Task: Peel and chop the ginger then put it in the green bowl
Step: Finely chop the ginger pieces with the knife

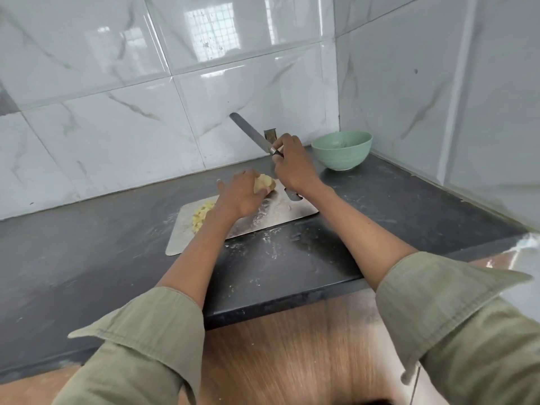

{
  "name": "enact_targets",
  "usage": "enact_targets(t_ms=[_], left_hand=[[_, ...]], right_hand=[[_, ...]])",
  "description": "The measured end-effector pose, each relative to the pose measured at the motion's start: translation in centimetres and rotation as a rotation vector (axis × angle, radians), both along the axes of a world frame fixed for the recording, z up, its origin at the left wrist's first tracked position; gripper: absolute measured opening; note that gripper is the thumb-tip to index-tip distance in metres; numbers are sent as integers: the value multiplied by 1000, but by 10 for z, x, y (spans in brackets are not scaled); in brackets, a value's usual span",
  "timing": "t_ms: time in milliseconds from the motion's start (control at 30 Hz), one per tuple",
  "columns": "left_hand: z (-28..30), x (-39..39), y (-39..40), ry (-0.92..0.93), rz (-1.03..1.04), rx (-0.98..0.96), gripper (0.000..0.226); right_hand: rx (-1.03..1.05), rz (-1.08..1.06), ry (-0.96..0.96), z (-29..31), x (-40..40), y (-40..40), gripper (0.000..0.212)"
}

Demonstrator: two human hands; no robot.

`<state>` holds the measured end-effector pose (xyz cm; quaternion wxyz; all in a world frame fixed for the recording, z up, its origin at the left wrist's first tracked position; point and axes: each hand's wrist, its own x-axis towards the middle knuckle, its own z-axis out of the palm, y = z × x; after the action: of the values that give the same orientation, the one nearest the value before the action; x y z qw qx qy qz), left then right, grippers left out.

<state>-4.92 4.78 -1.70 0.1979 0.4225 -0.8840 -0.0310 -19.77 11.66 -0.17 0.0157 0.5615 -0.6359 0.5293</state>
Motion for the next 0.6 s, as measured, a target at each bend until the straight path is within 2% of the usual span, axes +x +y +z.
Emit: enact_targets(t_ms=[133,300,467,600], left_hand=[[7,16,6,58,-30,-32,48],[6,51,15,72,-121,-76,37],[0,65,22,126,-178,5,50],[0,66,21,71,-149,21,44]], right_hand=[[14,8,-2,1,2,3,15],[50,20,44,1,11,11,7],[173,-82,272,1,47,36,17],[287,-203,336,-14,76,61,28]])
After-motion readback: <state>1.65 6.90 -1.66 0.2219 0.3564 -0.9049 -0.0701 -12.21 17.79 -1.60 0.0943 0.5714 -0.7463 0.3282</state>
